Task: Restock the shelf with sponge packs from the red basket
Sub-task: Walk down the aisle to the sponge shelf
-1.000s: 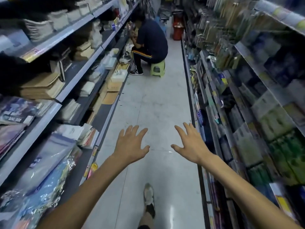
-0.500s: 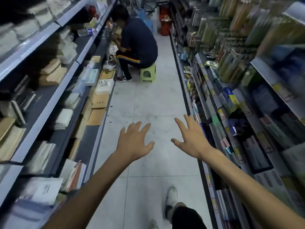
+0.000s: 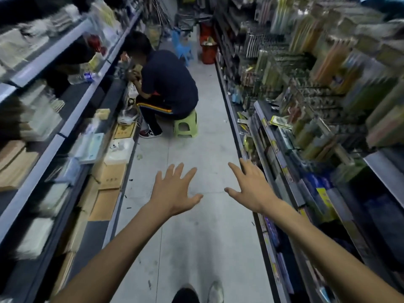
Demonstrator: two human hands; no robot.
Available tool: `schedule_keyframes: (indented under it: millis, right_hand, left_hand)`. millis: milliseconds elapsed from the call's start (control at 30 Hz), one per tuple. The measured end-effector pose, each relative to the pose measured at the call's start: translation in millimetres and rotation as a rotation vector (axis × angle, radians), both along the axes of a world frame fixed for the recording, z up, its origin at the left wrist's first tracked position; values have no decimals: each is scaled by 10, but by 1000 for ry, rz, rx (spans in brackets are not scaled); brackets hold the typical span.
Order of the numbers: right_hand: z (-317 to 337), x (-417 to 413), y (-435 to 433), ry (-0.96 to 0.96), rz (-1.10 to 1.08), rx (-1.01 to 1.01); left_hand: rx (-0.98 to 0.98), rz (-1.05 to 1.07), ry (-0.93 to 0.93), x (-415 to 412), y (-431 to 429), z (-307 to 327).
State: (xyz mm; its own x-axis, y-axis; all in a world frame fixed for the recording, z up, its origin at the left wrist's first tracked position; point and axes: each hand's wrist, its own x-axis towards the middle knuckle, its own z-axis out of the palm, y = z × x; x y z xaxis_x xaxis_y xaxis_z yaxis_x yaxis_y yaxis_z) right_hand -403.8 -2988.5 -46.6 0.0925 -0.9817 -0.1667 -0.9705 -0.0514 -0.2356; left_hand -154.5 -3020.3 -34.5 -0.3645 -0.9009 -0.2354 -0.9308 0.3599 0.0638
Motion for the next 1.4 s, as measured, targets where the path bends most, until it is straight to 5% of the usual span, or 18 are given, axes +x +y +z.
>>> schedule_keyframes:
  millis: [833, 1400]
  right_hand:
    - [203, -473, -6038, 67, -44, -37]
    - [-14, -2126, -10035, 34, -84, 31]
  left_hand:
    - [-72, -34, 169, -474, -6122, -26]
    - [-39, -87, 109, -2052, -10276, -90]
